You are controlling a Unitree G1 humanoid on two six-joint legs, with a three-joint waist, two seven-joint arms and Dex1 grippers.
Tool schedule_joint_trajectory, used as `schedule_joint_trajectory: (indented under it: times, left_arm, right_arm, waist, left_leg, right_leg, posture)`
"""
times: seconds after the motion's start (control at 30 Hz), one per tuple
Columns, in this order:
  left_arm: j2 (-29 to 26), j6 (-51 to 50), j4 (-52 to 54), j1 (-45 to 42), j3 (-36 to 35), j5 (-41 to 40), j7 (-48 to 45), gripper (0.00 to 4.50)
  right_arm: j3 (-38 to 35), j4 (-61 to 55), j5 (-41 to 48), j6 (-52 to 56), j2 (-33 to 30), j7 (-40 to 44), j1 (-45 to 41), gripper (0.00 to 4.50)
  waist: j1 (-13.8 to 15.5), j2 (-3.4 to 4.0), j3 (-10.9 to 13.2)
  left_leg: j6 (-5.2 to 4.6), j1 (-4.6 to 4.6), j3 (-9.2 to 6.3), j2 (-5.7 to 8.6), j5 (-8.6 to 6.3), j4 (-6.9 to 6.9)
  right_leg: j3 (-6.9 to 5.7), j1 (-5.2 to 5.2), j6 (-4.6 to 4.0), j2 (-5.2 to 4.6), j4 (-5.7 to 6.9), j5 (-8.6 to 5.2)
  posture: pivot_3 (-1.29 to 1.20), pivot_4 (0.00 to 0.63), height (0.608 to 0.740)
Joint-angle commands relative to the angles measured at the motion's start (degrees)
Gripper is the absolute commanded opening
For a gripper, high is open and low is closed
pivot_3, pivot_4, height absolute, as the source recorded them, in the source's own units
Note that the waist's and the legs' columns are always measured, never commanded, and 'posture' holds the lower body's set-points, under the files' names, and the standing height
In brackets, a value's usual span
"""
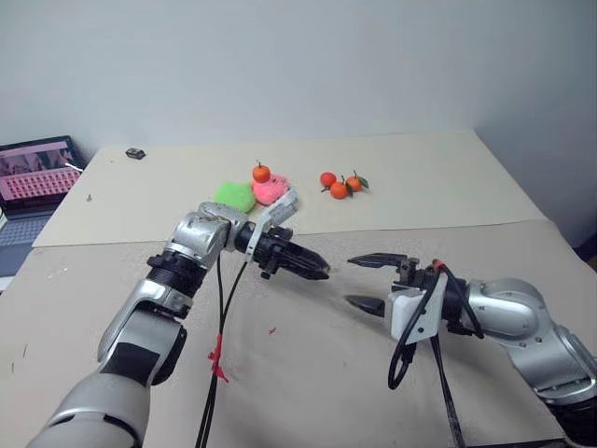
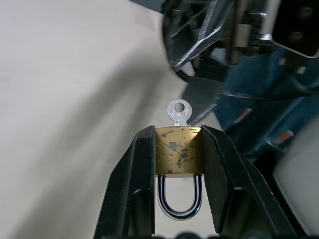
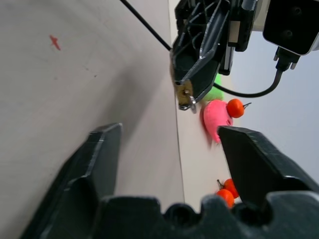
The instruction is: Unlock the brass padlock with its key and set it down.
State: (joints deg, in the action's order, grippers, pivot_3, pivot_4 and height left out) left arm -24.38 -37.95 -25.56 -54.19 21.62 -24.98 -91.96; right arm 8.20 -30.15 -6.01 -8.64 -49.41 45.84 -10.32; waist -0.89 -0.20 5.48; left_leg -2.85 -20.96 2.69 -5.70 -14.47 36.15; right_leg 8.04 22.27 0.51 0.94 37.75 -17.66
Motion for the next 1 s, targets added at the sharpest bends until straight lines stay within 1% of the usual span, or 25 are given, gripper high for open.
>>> schedule_joint_trajectory:
  times: [0.03,0.07,0.1,0.17,0.5,0.7,0.9,1.0]
  left_arm:
    - [-0.3,-1.0,1.5,-2.0,0.2,-1.6,-0.5,0.81]
    - [-0.3,-0.9,1.7,-2.1,0.5,-1.6,-0.5,0.81]
    - [-0.3,-0.7,2.0,-2.3,1.0,-1.7,-0.5,0.81]
    - [-0.3,-0.5,2.2,-2.6,1.7,-2.0,-0.5,0.81]
    - [1.2,0.8,1.1,-3.9,3.0,-2.5,-0.5,0.81]
    - [2.0,0.8,3.0,-4.2,2.8,-2.8,-0.5,0.81]
    - [2.5,5.4,2.8,-3.6,1.9,-0.6,-0.5,0.81]
    - [1.7,5.8,3.5,-3.5,2.4,-1.6,-0.5,0.81]
  right_arm:
    - [-1.0,-0.7,0.9,-1.7,0.8,0.3,-0.8,2.94]
    - [-1.0,-0.6,0.7,-1.9,0.9,0.3,-0.7,2.48]
    - [-0.9,-0.4,0.2,-2.4,0.9,0.2,-0.8,2.14]
    - [-0.8,0.0,-0.3,-2.9,1.1,0.2,-0.9,1.59]
    - [-1.0,-1.4,-0.2,-2.4,1.7,0.2,0.3,1.59]
    - [-1.8,-2.3,-0.1,-1.9,2.0,-0.1,0.7,1.59]
    - [-2.7,-2.5,-0.1,-2.0,1.7,0.0,0.2,1.59]
    - [-3.2,-2.5,0.2,-2.1,1.5,0.2,-0.3,1.59]
  waist:
    - [0.0,0.0,0.0]
    - [0.0,0.0,0.0]
    - [0.1,0.0,0.0]
    - [0.1,0.0,0.0]
    - [0.0,0.0,0.0]
    - [0.0,0.0,0.0]
    - [0.1,0.0,0.0]
    - [0.0,0.0,0.0]
  left_leg:
    - [0.0,0.01,-0.01,0.0,0.0,0.0]
    - [0.0,0.0,-0.01,0.0,0.0,0.0]
    - [0.0,0.0,-0.01,0.0,0.0,0.0]
    - [-0.01,-0.03,-0.01,0.0,0.0,0.03]
    - [-0.02,-0.06,-0.03,0.01,-0.01,0.09]
    - [-0.02,-0.08,-0.03,0.01,-0.01,0.14]
    - [-0.02,-0.08,-0.05,0.02,-0.01,0.19]
    - [-0.02,-0.08,-0.05,0.02,-0.01,0.23]
  right_leg:
    - [0.0,0.0,0.0,0.0,0.01,0.0]
    - [0.0,0.0,0.0,0.0,0.0,0.0]
    - [0.0,0.0,0.0,0.0,0.0,0.0]
    - [0.0,0.0,-0.01,0.0,-0.01,0.0]
    - [0.0,0.0,-0.01,0.0,0.02,0.0]
    - [0.0,0.0,-0.01,0.0,0.03,0.01]
    - [0.0,0.0,-0.01,0.0,0.12,0.0]
    - [0.0,-0.01,-0.01,0.0,0.15,0.0]
  posture:
    - [0.0,0.15,0.661]
    - [0.0,0.15,0.661]
    - [0.0,0.15,0.661]
    - [0.0,0.15,0.661]
    - [0.0,0.15,0.661]
    - [0.0,0.15,0.661]
    - [0.0,0.15,0.661]
    - [0.0,0.15,0.661]
